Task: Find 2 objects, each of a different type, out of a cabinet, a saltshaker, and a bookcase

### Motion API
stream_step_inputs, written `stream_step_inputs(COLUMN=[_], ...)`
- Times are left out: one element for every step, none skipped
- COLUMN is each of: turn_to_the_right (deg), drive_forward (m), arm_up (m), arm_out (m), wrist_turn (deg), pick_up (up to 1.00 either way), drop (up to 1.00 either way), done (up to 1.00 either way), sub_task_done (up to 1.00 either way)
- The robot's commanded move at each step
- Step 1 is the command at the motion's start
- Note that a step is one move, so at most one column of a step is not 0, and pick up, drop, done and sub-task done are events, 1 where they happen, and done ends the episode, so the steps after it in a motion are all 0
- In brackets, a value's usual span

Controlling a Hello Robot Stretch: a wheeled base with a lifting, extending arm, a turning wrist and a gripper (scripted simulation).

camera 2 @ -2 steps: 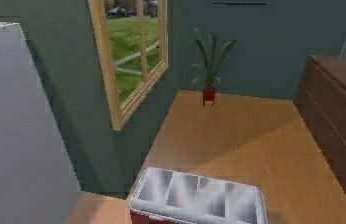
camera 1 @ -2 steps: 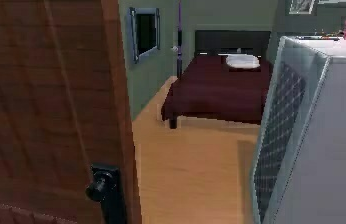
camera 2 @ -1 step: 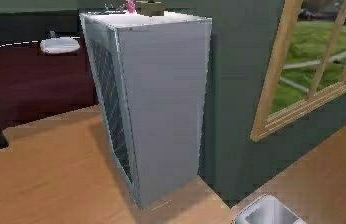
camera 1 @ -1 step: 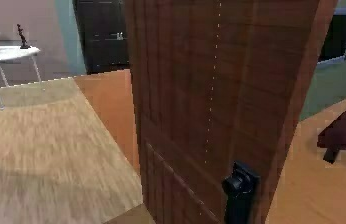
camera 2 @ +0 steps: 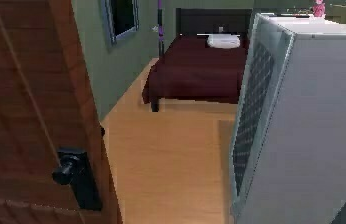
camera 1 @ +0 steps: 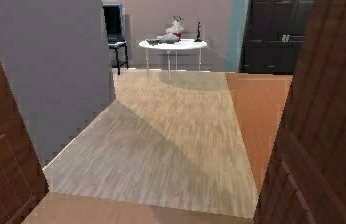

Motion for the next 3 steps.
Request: stream_step_inputs(turn_to_the_right=[0.0, -6.0, 0.0], drive_forward=[1.00, 0.00, 0.50], arm_up=[0.00, 0.00, 0.00], arm_out=[0.00, 0.00, 0.00], wrist_turn=[0.0, 0.0, 0.0], pick_up=[0.00, 0.00, 0.00], drop=[0.00, 0.00, 0.00], done=[0.00, 0.00, 0.00], sub_task_done=[0.00, 0.00, 0.00])
